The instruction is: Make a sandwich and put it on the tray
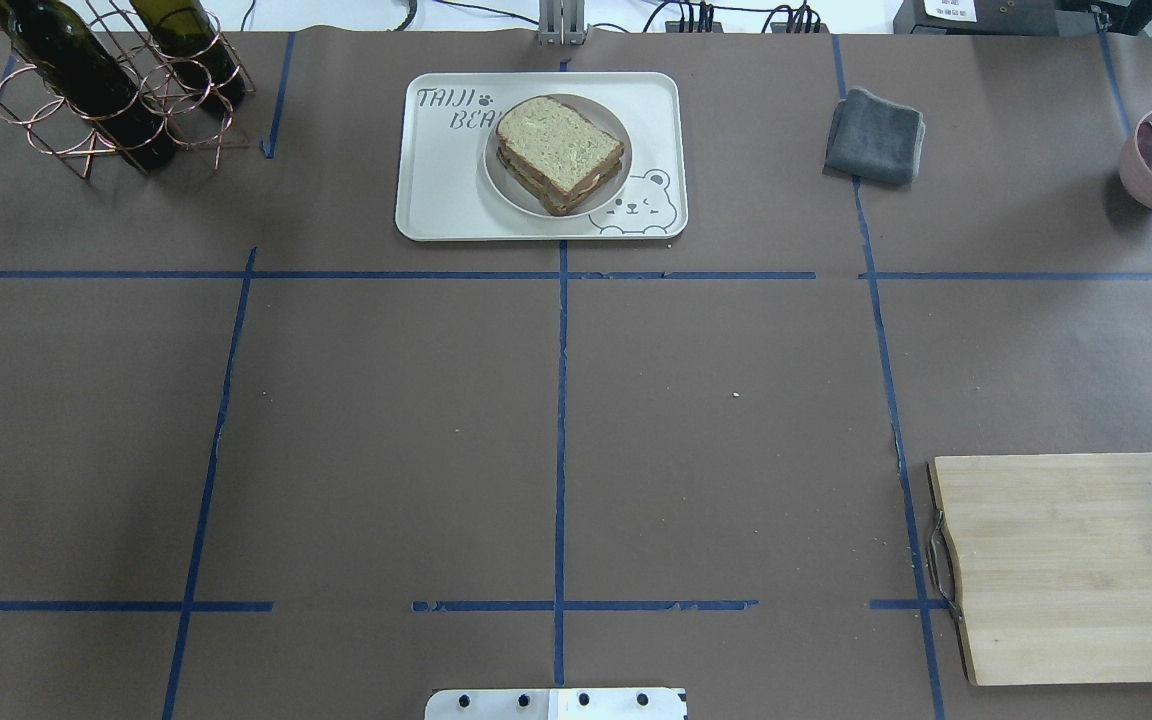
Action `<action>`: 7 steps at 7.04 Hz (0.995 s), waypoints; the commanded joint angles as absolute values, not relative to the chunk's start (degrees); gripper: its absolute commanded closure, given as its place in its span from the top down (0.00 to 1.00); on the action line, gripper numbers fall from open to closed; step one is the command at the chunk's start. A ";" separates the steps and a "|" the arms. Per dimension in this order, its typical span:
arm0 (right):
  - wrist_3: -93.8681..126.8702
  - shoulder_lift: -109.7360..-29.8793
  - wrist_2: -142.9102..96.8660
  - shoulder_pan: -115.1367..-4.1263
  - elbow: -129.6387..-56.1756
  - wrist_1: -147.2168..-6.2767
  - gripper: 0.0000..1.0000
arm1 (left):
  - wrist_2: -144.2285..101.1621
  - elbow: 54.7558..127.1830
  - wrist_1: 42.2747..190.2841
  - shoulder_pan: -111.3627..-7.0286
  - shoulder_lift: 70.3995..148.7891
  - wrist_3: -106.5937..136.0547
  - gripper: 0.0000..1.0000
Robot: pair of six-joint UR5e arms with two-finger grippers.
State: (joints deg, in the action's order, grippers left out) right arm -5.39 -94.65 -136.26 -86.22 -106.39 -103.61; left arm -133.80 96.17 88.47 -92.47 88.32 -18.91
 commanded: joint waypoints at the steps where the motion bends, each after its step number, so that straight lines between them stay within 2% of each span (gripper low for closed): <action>1: -5.36 -94.57 -136.23 -86.22 -106.26 -103.54 1.00 | -133.68 96.24 88.59 -92.46 88.07 -18.55 1.00; 3: -5.36 -94.66 -136.23 -86.22 -106.35 -103.54 1.00 | -133.51 96.33 89.12 -92.46 88.33 -11.05 1.00; 7: -5.36 -94.83 -136.41 -86.22 -107.14 -103.54 1.00 | -133.42 98.07 90.88 -92.46 87.19 -10.81 1.00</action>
